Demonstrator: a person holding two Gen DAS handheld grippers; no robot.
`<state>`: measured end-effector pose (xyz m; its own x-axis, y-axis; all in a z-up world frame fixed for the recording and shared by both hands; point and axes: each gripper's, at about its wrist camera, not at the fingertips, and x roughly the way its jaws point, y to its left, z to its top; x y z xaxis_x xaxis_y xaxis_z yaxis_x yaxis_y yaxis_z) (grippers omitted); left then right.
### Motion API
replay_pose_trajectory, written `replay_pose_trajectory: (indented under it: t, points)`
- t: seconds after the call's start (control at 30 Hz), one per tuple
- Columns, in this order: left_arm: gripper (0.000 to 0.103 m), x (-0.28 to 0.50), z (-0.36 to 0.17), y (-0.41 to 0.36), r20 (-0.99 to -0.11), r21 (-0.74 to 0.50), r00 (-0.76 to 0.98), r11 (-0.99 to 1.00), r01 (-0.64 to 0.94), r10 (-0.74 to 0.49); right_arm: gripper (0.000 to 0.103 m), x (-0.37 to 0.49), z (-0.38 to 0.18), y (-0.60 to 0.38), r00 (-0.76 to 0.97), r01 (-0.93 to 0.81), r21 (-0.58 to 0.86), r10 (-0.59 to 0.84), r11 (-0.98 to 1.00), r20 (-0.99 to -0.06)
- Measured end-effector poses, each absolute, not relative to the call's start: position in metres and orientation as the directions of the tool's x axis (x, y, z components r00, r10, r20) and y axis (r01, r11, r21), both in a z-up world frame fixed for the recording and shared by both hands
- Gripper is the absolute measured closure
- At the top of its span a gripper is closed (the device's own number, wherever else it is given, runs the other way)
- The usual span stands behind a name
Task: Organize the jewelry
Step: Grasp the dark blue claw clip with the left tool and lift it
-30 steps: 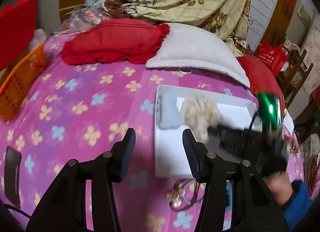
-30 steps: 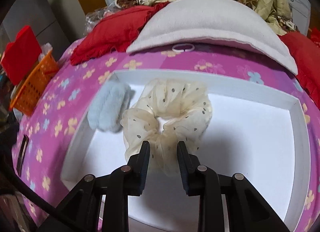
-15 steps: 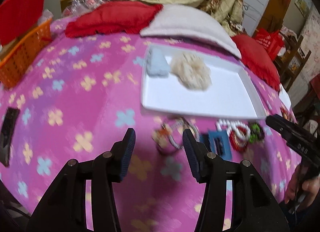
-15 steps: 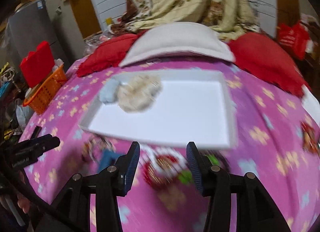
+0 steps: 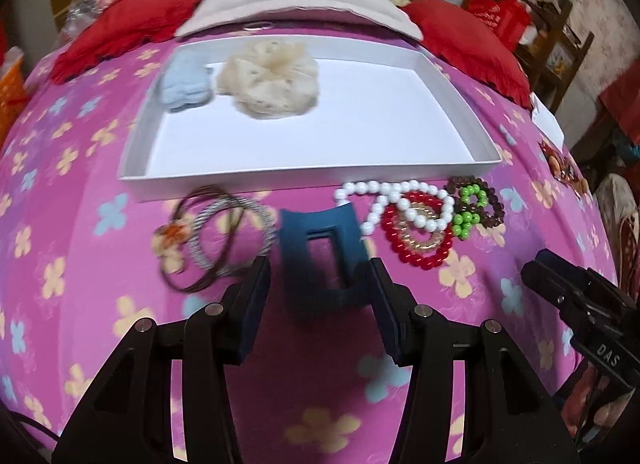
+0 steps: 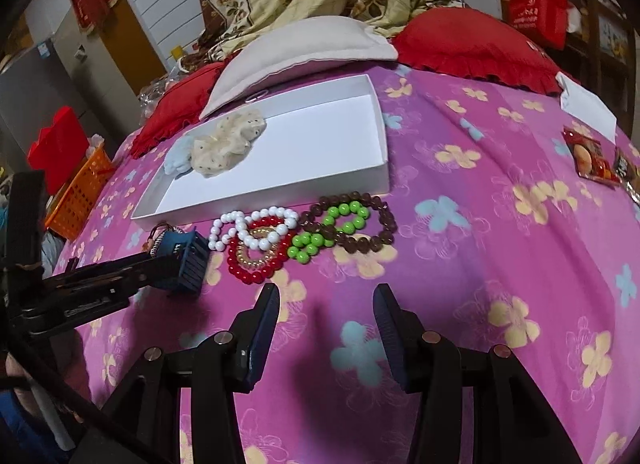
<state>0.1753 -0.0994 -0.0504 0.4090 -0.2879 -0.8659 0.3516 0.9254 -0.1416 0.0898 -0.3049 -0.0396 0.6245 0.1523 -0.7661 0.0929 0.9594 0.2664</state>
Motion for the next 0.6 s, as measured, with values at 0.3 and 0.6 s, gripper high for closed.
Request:
replay_pose_trajectory:
  t: [0.3, 0.6]
  points:
    - [0.047, 0.184, -0.066, -0.112, -0.886, -0.096, 0.396, 0.930, 0.355, -0.242, 0.056, 0.093, -0.046, -0.311, 0.627, 0.098, 0.284, 0.163, 0.954, -0.762]
    - [0.057, 0.173, -0.053, -0.091, -0.853, -0.211, 0.401, 0.923, 0.322, -0.335, 0.056, 0.097, -0.054, -0.314, 0.621, 0.100, 0.293, 0.171, 0.951, -0.765]
